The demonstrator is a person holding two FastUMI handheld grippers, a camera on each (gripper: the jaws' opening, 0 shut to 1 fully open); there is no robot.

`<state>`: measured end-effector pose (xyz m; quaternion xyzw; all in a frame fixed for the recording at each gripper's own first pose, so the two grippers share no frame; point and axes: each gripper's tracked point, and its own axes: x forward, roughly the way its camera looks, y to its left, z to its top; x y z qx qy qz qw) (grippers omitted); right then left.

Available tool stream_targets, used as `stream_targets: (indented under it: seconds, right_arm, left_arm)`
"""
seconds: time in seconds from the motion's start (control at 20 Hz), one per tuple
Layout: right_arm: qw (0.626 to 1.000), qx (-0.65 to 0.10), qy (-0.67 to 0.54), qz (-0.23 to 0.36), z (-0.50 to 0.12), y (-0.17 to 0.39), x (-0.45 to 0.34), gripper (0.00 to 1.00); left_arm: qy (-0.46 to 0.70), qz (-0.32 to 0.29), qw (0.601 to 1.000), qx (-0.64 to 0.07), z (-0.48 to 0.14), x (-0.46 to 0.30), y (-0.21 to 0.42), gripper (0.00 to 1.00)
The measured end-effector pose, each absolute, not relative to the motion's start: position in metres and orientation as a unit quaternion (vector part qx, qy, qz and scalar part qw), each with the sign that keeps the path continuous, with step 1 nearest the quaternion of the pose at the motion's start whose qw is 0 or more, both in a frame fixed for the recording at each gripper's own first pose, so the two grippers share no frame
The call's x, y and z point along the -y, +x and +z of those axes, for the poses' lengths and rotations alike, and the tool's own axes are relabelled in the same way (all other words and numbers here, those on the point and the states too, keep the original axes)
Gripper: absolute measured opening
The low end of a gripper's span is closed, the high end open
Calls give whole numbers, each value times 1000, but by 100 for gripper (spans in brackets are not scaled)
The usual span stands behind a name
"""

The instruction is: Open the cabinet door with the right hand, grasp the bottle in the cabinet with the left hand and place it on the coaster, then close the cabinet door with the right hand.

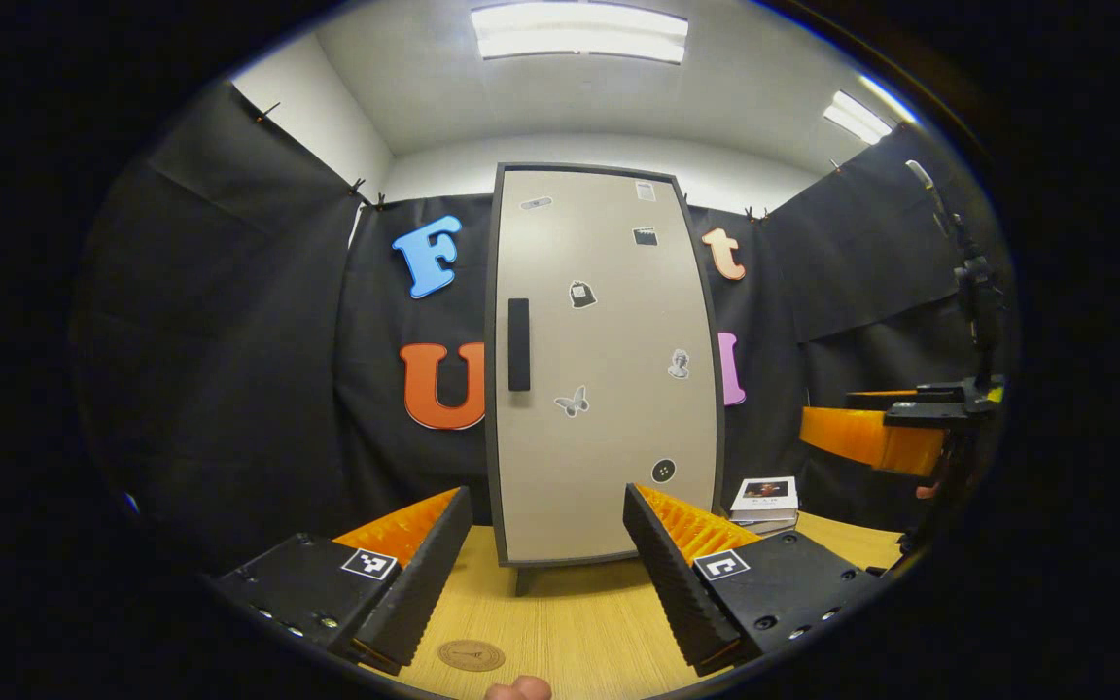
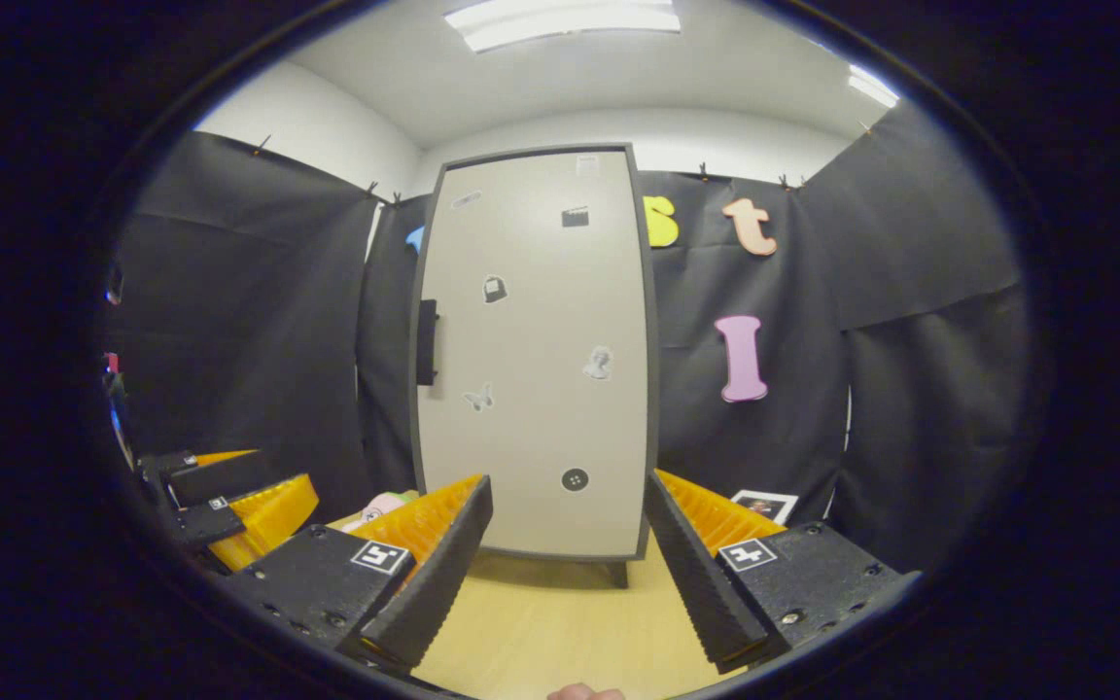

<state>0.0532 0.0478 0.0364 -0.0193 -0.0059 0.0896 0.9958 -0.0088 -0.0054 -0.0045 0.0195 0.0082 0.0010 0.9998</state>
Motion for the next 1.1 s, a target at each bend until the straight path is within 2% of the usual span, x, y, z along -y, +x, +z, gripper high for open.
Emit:
stream_targets:
  seconds: [0.5,1.1]
  right_arm:
    - [978,-15,-41,204,74,168,-166,100]
    - [974,-12,-42,221,113,277,-267,100]
  left_arm:
    - [29,-8,999,-30,-14,9,-25,94]
    - [36,-12,999,-34,-19,3,-33,95]
